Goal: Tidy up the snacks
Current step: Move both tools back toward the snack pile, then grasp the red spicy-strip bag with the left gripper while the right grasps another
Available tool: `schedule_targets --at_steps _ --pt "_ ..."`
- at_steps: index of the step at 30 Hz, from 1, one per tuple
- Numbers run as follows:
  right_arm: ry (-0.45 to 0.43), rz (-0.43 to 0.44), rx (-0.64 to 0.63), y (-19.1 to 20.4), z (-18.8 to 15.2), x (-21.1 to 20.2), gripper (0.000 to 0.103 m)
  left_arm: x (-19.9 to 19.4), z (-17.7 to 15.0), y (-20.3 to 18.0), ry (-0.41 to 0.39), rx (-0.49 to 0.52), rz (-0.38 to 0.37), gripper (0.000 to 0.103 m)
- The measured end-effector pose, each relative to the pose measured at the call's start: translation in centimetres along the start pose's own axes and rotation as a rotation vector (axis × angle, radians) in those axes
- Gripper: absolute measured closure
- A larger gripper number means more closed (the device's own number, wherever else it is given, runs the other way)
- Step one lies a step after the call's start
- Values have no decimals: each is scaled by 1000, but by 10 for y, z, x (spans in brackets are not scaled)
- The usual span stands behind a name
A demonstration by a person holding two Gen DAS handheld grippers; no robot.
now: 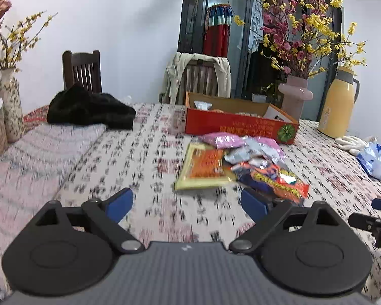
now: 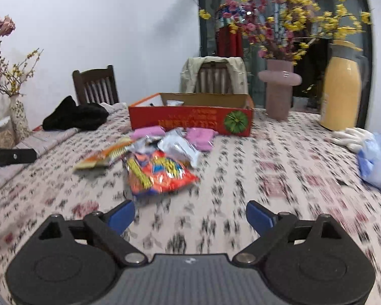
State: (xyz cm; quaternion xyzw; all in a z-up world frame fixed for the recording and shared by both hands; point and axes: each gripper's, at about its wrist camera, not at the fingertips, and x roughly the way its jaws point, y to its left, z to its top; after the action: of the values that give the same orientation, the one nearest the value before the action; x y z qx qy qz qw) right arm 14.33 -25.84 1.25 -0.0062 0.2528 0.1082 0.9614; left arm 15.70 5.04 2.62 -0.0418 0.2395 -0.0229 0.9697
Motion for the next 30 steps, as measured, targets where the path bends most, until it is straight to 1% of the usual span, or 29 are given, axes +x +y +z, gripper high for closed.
schedule_targets --at_steps 3,6,9,11,14,17,22,24,25,27,30 --pt "5 2 15 0 -15 -10 8 -3 -8 0 16 8 2 9" --pt "22 9 28 -1 -22 -11 8 -5 -11 1 19 1 7 9" --pt "21 13 46 1 -19 -11 8 -8 -13 4 10 -11 5 7" --pt "22 21 61 2 -15 -12 8 -7 -13 6 14 -21 -3 7" --pt "26 19 77 2 -13 -10 8 -4 -13 5 24 -12 -13 6" --pt "37 35 107 1 -10 -5 8 4 -12 5 37 -11 -21 6" --pt "63 83 188 -4 7 18 10 18 -9 3 49 -11 -33 6" --pt "80 104 229 -7 14 31 13 24 -8 5 56 -13 -37 6" --pt "92 110 246 -7 17 39 17 27 -7 7 62 -17 -39 6" --pt "118 127 276 -7 22 54 18 32 -5 10 69 -26 -41 6" --pt "155 163 328 -7 27 77 24 41 -1 15 76 -30 -41 6"
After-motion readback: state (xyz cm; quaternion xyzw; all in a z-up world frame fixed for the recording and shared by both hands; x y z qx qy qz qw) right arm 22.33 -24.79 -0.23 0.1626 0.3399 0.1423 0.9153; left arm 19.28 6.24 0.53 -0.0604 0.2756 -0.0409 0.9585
